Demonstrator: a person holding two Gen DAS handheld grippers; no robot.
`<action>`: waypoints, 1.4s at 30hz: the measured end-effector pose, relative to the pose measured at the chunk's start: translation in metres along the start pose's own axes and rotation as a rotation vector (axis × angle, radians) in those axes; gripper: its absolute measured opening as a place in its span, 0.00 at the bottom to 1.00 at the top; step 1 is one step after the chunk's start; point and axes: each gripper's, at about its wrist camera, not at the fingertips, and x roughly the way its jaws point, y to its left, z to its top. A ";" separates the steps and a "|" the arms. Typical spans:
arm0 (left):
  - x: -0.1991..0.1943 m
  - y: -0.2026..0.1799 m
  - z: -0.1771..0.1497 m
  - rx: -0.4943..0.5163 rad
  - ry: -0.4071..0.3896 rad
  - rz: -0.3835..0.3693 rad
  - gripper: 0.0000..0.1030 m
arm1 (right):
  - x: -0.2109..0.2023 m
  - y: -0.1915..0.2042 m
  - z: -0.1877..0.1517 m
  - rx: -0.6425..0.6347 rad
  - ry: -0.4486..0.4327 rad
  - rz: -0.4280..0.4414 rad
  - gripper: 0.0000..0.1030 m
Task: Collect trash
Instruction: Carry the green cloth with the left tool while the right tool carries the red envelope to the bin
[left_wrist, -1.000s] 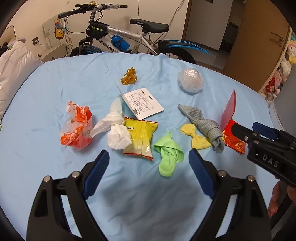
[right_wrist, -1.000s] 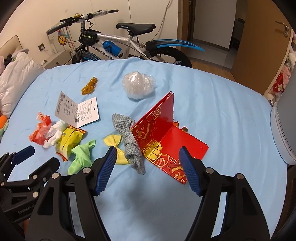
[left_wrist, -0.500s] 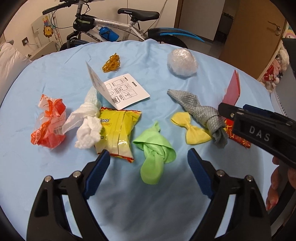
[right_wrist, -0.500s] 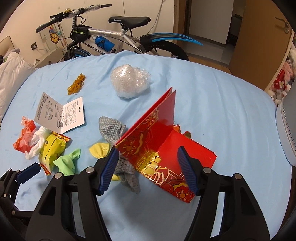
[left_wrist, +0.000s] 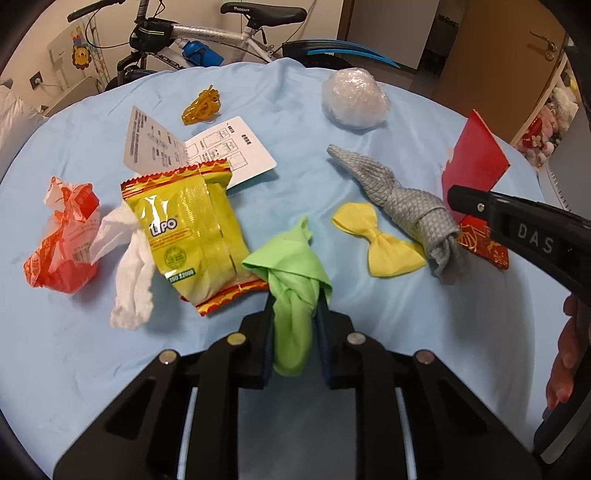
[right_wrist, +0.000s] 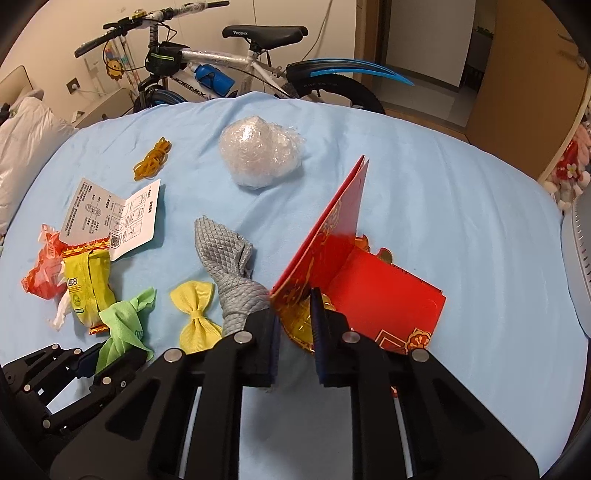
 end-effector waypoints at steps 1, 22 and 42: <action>-0.002 0.001 0.000 -0.006 -0.004 -0.007 0.18 | -0.001 -0.001 0.000 0.000 -0.004 0.002 0.10; -0.079 0.007 0.001 -0.020 -0.108 -0.117 0.18 | -0.070 -0.016 -0.011 -0.003 -0.070 0.001 0.01; -0.198 -0.044 -0.026 0.058 -0.191 -0.141 0.18 | -0.227 -0.034 -0.057 -0.010 -0.194 0.054 0.01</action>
